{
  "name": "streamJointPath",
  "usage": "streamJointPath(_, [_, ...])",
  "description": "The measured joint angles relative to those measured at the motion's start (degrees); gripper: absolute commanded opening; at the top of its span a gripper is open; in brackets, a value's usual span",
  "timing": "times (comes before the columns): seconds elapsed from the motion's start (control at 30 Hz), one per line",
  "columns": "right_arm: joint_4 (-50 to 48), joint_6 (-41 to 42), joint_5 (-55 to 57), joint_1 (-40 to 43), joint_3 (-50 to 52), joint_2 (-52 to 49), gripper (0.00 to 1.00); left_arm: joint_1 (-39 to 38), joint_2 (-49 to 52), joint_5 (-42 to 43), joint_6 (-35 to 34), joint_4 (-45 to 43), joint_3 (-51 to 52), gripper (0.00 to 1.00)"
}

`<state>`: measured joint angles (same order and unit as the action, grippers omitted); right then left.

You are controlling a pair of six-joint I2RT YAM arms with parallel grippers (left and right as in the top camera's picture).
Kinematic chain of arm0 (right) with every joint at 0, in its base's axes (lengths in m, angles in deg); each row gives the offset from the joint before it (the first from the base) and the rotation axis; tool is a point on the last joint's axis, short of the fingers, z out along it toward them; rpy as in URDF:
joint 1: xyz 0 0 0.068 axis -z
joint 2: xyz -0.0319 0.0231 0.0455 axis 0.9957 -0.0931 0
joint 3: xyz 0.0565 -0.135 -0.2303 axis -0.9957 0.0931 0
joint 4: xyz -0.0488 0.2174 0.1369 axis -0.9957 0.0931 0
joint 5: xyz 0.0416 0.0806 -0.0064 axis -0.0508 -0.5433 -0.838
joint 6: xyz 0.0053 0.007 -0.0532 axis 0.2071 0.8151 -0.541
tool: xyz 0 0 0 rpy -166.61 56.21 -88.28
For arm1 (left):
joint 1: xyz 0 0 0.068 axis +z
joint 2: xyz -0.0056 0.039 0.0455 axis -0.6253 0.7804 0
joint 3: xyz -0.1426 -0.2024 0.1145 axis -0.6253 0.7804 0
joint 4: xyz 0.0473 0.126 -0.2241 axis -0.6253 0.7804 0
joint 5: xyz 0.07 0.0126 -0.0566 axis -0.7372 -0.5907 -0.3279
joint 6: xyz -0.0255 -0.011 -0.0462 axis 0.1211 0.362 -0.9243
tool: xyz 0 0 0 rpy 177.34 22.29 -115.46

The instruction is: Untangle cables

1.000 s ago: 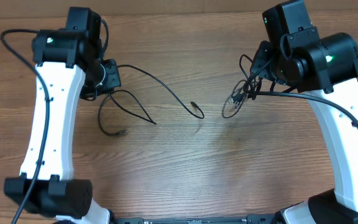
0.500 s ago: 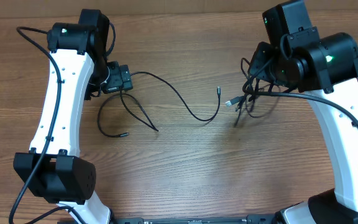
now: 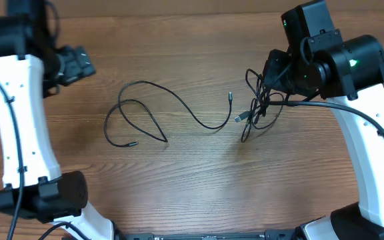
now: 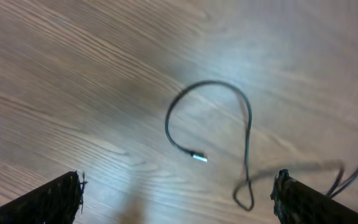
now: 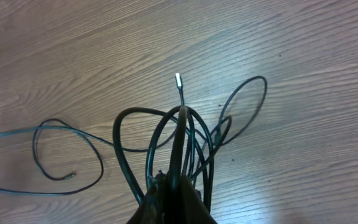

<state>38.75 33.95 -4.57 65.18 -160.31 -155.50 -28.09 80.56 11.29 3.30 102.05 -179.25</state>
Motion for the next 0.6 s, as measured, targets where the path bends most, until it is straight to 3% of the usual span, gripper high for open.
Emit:
streamJointPath(0.27, [0.0, -0.1, -1.3, 0.0, 0.0, 0.0, 0.04, 6.7, -0.2, 19.3, 9.9, 0.2, -0.3, 1.0])
streamJointPath(0.37, [-0.1, -0.1, -1.6, 0.0, 0.0, 0.0, 0.04, 4.3, -0.2, 25.9, 14.7, 0.2, 1.5, 1.0])
streamJointPath(0.6, [-1.0, -0.1, -1.6, 0.0, 0.0, 0.0, 0.04, -6.6, -0.2, 27.8, 20.8, 0.2, 7.3, 1.0])
